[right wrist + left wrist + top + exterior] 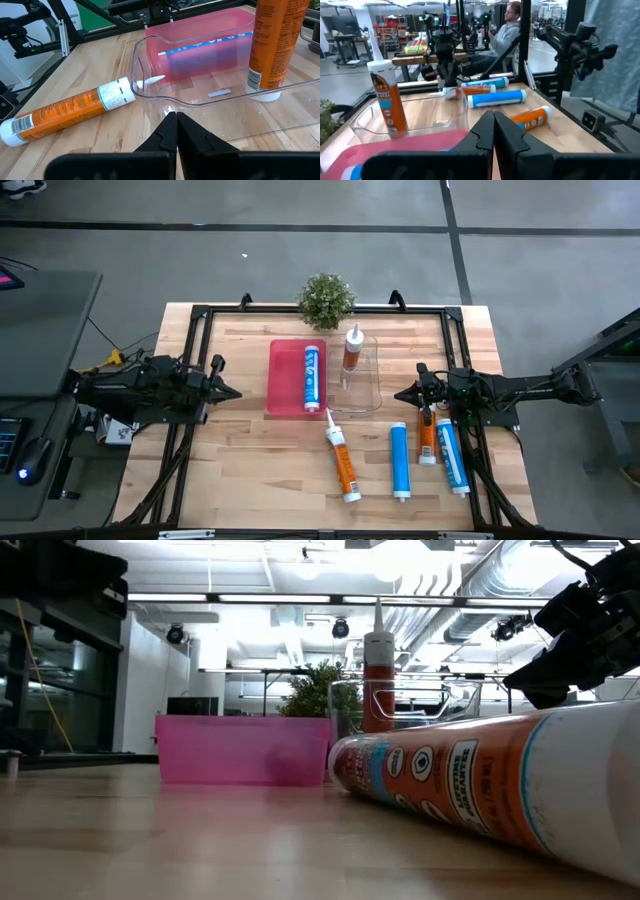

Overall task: Pick & place silicon tubes, Sealant and Lysol wipes
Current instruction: Put the left orange sealant into the transparent bin

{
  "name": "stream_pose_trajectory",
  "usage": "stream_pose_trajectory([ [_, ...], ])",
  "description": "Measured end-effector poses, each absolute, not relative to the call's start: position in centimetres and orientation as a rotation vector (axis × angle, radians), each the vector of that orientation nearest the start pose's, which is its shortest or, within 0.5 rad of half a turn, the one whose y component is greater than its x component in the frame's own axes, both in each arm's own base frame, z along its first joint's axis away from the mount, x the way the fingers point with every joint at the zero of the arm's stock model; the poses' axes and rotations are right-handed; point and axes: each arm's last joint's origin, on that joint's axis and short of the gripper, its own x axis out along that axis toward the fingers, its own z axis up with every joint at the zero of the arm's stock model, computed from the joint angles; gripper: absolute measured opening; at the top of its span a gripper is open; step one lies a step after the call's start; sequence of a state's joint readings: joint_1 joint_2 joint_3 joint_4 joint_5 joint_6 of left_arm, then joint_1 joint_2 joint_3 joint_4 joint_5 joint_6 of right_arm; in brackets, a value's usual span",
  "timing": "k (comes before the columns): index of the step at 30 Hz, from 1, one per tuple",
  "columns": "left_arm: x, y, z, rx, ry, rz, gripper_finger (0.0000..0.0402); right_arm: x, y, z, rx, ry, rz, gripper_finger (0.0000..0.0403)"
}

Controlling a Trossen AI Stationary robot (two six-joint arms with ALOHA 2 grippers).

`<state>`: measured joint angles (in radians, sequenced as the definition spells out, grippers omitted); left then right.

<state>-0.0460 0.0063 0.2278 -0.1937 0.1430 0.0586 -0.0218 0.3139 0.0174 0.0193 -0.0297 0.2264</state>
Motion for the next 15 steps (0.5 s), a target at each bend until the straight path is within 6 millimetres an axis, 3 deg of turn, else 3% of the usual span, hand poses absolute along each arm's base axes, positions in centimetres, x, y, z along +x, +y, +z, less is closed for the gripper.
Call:
stream_pose_trajectory([
  [5, 7.8, -0.8, 22.7, 0.054, -0.118, -0.192, 0.0, 11.4, -0.2, 14.4, 0.232, 0.277, -0.024, 0.0001],
  [15, 8.6, -0.9, 21.4, -0.034, -0.213, -0.223, 0.0, 11.4, -0.2, 14.4, 0.232, 0.277, -0.024, 0.0001],
])
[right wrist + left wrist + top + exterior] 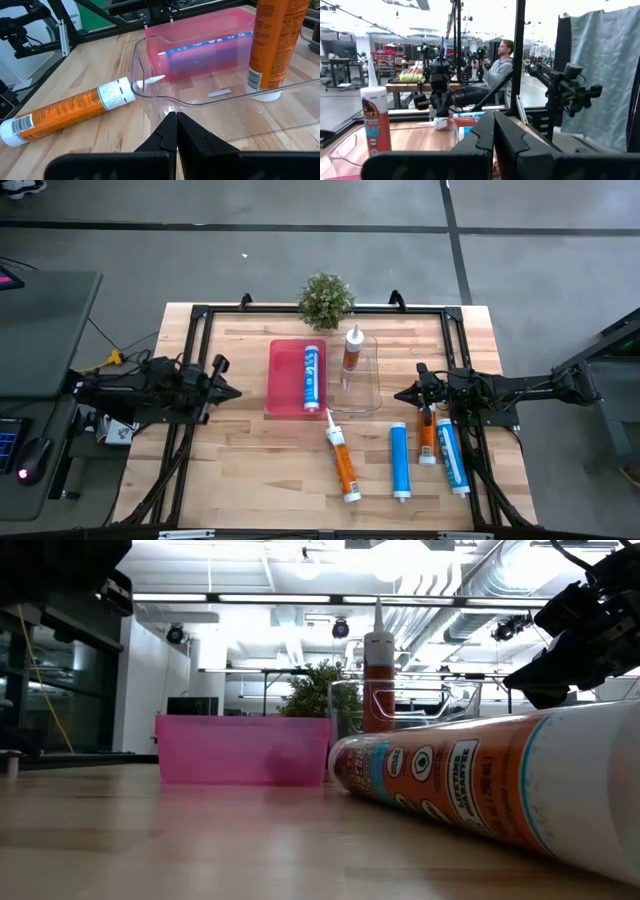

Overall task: Pick & place silicon tubes, Sealant and Lysol wipes
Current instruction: Put the left orange sealant into the transparent bin

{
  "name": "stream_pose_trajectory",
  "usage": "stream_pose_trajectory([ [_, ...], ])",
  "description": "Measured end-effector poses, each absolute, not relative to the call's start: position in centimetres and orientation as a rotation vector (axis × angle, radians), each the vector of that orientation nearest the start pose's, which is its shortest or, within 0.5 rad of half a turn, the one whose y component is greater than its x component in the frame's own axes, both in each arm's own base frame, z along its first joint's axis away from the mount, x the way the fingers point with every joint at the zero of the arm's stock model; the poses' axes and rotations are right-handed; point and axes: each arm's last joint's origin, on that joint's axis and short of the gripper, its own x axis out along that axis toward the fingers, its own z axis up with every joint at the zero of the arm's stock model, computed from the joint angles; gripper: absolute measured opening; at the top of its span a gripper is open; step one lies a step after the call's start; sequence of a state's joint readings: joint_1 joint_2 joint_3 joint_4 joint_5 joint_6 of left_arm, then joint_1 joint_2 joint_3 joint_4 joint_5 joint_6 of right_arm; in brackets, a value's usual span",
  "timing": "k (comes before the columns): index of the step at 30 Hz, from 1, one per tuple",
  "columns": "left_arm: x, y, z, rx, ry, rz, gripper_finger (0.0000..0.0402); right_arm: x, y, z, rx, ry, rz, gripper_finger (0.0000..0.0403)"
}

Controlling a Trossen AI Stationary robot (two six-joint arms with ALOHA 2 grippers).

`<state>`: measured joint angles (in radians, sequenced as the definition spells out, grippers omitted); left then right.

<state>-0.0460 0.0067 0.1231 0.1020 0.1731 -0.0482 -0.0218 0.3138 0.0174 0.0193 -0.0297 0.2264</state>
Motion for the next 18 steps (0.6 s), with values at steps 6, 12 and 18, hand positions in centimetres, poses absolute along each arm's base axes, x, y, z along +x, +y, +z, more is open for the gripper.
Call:
stream_pose_trajectory([
  [6, 9.1, -0.9, 19.9, -0.088, -0.241, -0.228, 0.0, 11.4, -0.2, 14.4, 0.232, 0.277, -0.024, 0.0001],
  [12, 9.3, -0.9, 19.3, -0.106, -0.239, -0.233, 0.0, 11.4, -0.2, 14.4, 0.232, 0.277, -0.024, 0.0001],
  [18, 9.4, -0.8, 18.9, -0.072, -0.22, -0.189, 0.0, 11.4, -0.2, 14.4, 0.232, 0.277, -0.023, 0.0001],
])
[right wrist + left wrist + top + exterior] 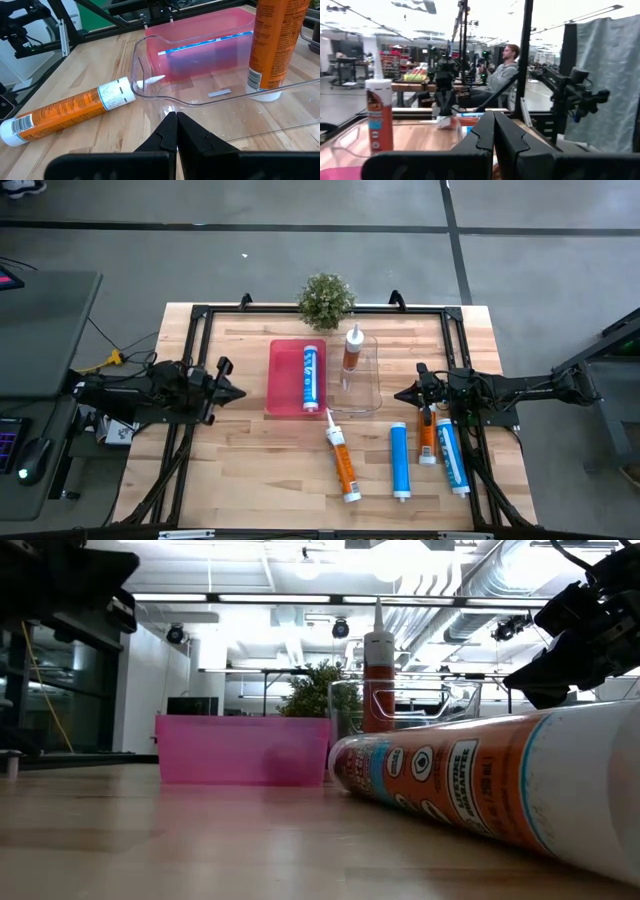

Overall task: Pick & place silicon tubes, Sealant and Lysol wipes
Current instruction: Put the left orange sealant into the transparent bin

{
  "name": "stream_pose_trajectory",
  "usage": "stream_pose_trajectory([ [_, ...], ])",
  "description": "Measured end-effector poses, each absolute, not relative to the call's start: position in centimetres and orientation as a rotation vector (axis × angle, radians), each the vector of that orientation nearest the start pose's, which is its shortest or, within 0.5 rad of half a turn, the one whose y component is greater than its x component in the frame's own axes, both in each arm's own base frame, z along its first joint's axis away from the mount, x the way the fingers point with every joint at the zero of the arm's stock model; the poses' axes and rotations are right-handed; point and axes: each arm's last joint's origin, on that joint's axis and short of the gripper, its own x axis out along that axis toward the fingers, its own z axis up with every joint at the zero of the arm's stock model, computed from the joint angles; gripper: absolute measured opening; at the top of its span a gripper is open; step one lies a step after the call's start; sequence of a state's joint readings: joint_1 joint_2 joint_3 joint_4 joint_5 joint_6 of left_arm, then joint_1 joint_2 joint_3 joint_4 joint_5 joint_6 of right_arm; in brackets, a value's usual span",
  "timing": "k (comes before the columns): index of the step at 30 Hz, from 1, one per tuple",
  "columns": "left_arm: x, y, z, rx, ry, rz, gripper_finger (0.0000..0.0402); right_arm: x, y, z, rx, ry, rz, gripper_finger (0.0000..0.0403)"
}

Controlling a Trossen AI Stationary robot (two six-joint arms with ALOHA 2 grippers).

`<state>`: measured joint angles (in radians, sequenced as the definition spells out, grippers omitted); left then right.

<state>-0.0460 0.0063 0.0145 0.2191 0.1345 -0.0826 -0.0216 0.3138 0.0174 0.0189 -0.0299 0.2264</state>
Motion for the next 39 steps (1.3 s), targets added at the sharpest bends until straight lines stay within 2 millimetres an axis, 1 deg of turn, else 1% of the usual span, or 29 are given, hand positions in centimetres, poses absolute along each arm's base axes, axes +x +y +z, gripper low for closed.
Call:
stream_pose_trajectory([
  [5, 9.48, -0.66, 18.75, -0.076, -0.21, -0.131, 0.0, 11.37, -0.16, 14.43, 0.232, 0.277, -0.023, 0.0001],
  [13, 9.6, -0.71, 17.97, -0.08, -0.12, -0.142, 0.0, 11.37, -0.16, 14.43, 0.232, 0.277, -0.023, 0.0001],
  [20, 9.52, -0.65, 18.32, -0.057, -0.127, -0.121, 0.0, 11.37, -0.16, 14.43, 0.232, 0.277, -0.023, 0.0001],
  [39, 9.52, -0.61, 18.19, -0.056, -0.102, -0.109, 0.0, 11.37, -0.16, 14.43, 0.232, 0.277, -0.023, 0.0001],
])
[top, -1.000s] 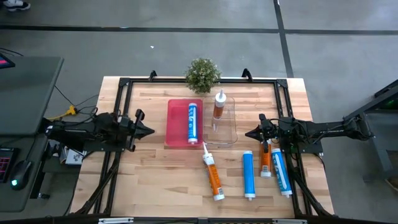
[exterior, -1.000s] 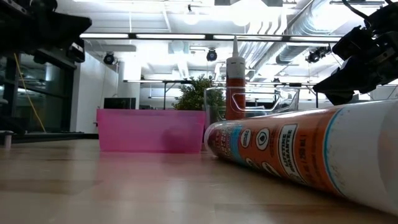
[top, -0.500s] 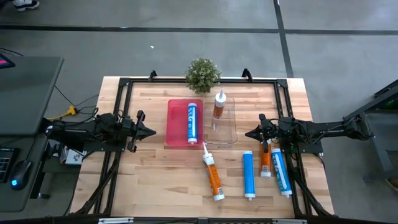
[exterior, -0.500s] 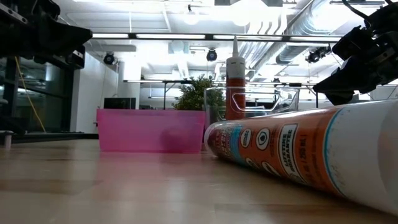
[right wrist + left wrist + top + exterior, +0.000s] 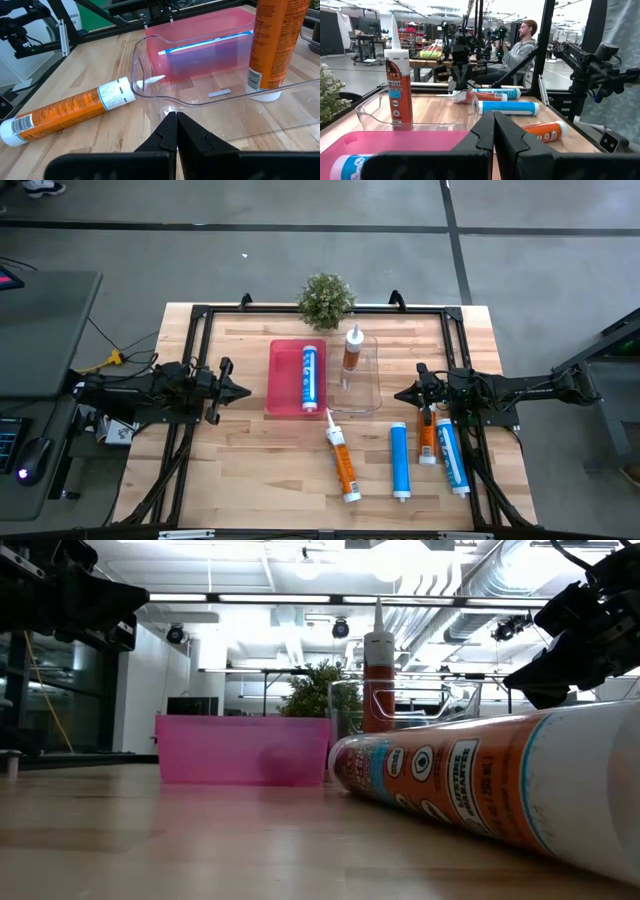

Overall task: Pick & place silicon tubes, Sealant and Lysol wipes
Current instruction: Put the left orange sealant into the transparent bin

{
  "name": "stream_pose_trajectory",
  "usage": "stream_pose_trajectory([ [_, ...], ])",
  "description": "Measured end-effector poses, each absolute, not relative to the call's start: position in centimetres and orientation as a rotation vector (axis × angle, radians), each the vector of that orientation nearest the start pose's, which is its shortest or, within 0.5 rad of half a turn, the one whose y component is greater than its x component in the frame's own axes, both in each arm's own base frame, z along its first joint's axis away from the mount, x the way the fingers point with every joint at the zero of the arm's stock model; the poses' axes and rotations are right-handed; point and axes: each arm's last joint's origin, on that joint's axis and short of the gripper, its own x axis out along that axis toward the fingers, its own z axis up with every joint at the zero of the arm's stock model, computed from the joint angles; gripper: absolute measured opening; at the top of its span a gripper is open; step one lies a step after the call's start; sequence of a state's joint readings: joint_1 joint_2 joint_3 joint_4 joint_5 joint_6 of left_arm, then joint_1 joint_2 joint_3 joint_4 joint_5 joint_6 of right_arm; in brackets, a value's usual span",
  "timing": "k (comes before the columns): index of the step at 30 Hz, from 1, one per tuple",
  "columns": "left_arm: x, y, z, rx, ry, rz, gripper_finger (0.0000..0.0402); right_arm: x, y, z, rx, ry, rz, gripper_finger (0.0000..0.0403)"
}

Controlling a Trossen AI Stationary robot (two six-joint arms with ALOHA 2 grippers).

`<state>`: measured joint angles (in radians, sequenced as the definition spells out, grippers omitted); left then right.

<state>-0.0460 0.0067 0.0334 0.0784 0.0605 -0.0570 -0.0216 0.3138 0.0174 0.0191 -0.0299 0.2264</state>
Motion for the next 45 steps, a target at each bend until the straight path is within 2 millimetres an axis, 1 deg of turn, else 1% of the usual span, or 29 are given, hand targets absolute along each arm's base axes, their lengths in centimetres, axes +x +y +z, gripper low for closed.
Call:
stream_pose_trajectory([
  [31, 9.51, -0.61, 18.27, -0.057, -0.104, -0.108, 0.0, 11.37, -0.16, 14.43, 0.232, 0.277, -0.024, 0.0001],
  [42, 9.5, -0.61, 18.31, -0.057, -0.105, -0.108, 0.0, 11.38, -0.16, 14.46, 0.409, 0.272, -0.048, 0.0001],
  [45, 9.5, -0.61, 18.32, -0.056, -0.106, -0.108, 0.0, 11.38, -0.16, 14.47, 0.4, 0.272, -0.047, 0.0001],
])
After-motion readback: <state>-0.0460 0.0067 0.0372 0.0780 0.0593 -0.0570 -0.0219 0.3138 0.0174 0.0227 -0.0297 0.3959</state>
